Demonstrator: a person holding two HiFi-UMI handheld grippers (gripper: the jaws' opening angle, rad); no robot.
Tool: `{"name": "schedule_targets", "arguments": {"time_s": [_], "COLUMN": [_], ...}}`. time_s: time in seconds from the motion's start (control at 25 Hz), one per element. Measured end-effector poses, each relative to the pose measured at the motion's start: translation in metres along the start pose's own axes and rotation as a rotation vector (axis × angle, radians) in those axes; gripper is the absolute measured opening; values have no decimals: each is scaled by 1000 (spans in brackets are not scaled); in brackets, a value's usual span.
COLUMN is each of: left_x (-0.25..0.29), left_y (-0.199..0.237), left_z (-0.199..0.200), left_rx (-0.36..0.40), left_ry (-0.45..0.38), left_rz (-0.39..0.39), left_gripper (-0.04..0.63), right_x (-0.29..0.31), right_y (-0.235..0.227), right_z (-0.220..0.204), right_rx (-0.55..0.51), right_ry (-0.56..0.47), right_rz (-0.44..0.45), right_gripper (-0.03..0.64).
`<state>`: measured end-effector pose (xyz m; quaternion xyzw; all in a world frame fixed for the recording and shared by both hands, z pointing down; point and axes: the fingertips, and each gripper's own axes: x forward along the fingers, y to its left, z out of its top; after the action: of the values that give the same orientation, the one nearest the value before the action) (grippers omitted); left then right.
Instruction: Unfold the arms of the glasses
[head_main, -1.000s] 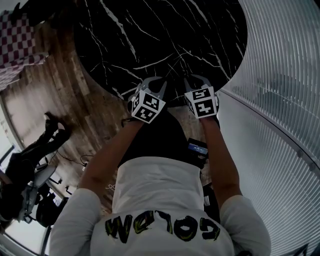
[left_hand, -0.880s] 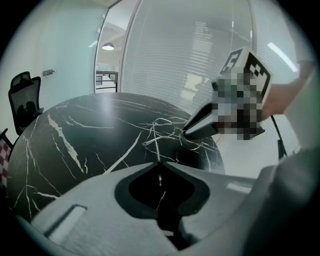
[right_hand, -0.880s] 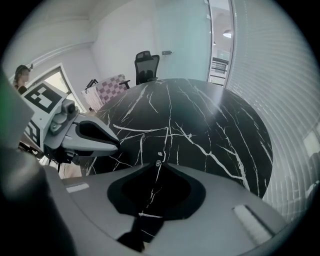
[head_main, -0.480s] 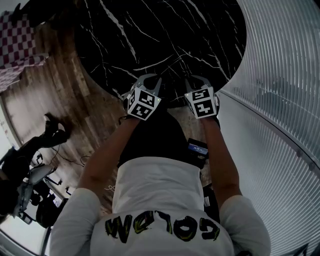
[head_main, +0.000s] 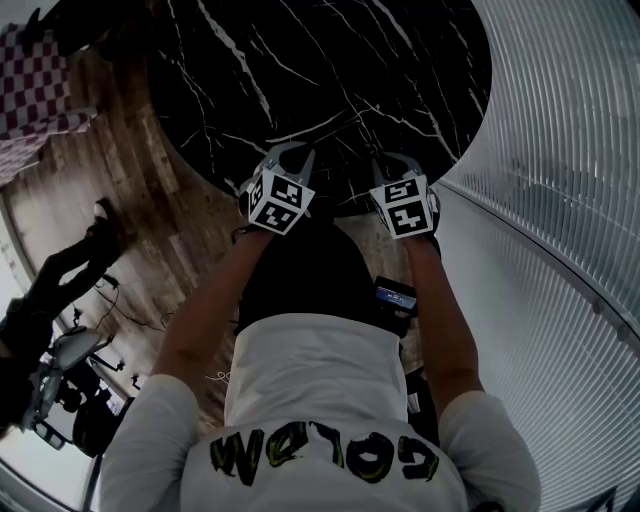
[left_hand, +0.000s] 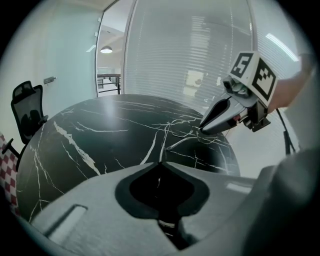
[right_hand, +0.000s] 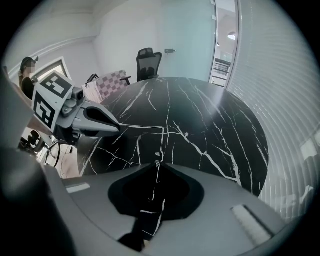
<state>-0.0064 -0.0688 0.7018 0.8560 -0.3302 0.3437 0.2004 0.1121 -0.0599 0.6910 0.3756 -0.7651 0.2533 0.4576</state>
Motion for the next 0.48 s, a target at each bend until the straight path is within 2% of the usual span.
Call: {"name": "schedule_targets", "arguments": {"time_s": [0.28, 0.48], "left_x": [3, 2], "left_y": [-2, -15], "left_z": [-1, 4], "left_rx": [31, 89], "left_ry": [-1, -28], "left_rz": [-6, -22], "left_gripper": [20, 21], "right_x": [-2, -3], "right_y": [-1, -5], "right_z": [0, 4], "right_rx": [-6, -7], "right_ry": [13, -4], "right_rz": [-6, -30], "right_gripper": [28, 11]}}
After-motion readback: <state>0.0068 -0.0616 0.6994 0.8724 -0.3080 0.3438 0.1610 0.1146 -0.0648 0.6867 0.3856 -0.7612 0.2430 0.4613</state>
